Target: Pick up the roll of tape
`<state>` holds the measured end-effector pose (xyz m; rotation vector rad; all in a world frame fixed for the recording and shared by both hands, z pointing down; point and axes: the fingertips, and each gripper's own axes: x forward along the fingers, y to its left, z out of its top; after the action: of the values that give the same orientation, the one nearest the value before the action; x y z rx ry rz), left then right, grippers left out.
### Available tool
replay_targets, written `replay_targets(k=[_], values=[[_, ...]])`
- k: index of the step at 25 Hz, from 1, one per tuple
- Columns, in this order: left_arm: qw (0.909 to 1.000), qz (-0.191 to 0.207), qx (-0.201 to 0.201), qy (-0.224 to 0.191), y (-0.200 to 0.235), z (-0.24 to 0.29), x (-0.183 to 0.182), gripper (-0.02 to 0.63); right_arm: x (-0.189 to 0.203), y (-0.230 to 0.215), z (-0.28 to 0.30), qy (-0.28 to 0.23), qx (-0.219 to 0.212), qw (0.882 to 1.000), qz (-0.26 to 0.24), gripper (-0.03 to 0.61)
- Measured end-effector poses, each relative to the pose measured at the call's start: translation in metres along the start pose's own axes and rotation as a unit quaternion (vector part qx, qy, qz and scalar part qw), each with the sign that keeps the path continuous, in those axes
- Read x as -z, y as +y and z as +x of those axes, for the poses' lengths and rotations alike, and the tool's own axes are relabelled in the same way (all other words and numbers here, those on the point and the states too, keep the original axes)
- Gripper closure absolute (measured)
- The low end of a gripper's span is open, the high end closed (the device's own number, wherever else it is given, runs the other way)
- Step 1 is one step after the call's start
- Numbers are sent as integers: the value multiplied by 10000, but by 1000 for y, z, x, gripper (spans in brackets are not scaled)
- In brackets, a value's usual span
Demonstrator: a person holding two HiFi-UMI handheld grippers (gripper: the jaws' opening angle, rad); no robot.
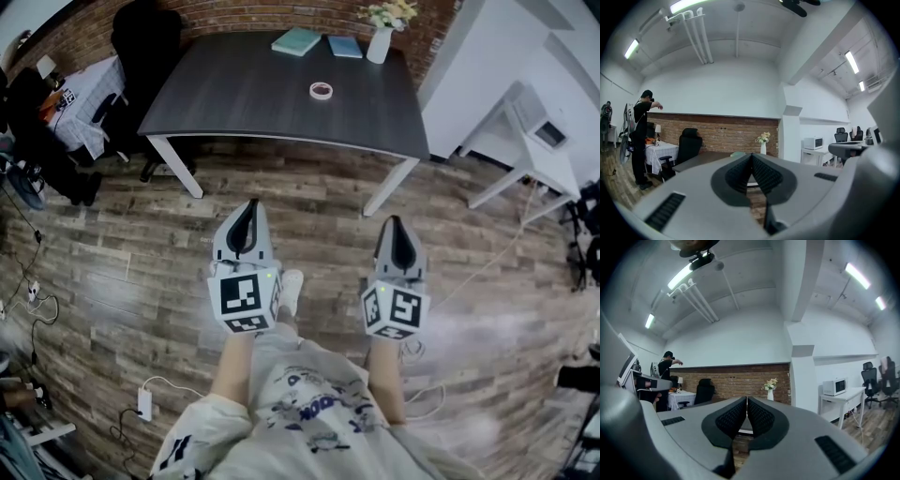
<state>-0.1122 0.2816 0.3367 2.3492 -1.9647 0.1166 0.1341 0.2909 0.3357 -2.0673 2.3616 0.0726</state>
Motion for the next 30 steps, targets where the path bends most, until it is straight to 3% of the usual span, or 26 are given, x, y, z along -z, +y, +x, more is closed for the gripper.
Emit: replay_targets(k=[10, 19, 30], values=[[9998, 28, 172, 7, 23, 119, -14, 612, 7, -12, 114, 87, 131, 9999, 2, 569], [9990, 191, 357, -206, 48, 240, -53, 612, -6, -23, 232, -2, 368, 9993, 22, 569], [9992, 139, 386, 36, 61, 321, -45, 612, 12, -41, 306, 259, 460, 9986, 27, 569]])
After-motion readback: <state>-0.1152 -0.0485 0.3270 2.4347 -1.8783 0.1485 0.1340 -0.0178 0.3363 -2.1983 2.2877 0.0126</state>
